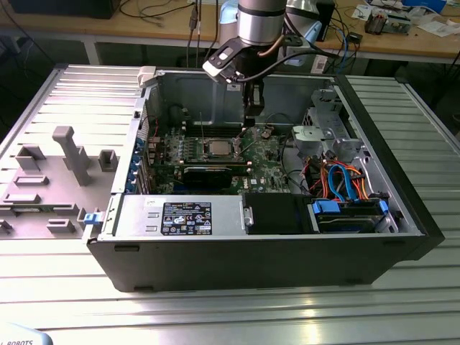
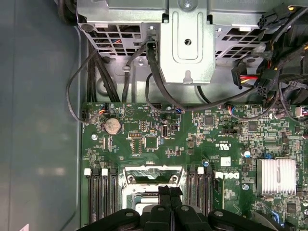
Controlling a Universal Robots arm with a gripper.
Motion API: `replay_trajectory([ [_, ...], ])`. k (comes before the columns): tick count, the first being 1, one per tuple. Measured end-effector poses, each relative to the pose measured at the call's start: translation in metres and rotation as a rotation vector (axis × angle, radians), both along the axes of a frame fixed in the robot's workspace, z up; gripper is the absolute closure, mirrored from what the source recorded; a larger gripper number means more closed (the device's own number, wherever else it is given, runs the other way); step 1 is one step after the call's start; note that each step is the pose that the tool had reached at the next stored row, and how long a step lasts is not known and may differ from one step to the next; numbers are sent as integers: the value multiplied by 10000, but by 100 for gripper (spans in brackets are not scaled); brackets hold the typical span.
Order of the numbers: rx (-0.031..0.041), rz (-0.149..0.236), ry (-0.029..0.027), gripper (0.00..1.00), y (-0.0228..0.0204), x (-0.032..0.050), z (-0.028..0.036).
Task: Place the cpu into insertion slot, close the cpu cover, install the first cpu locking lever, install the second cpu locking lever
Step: 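Close the cpu cover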
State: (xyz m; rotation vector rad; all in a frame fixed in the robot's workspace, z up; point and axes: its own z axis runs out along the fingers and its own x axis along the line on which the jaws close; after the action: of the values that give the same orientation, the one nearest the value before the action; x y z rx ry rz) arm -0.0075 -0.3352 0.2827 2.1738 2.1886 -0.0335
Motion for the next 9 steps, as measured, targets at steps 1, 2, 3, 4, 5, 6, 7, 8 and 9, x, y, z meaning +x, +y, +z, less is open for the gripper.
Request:
replay_trajectory([
  [1,0,0,0,89,0,0,0],
  [2,1,3,0,89,1,4,-1],
  [3,1,3,-1,89,1,6,-1],
  [4,0,3,0,89,1,9,-1],
  [5,1,2,0,89,1,13,-1],
  [6,0,2,0,89,1,16,-1],
  [7,1,2,0,89,1,20,-2],
  [8,1,1,0,89,1,22,-2],
  [9,0,1,0,89,1,24,-2],
])
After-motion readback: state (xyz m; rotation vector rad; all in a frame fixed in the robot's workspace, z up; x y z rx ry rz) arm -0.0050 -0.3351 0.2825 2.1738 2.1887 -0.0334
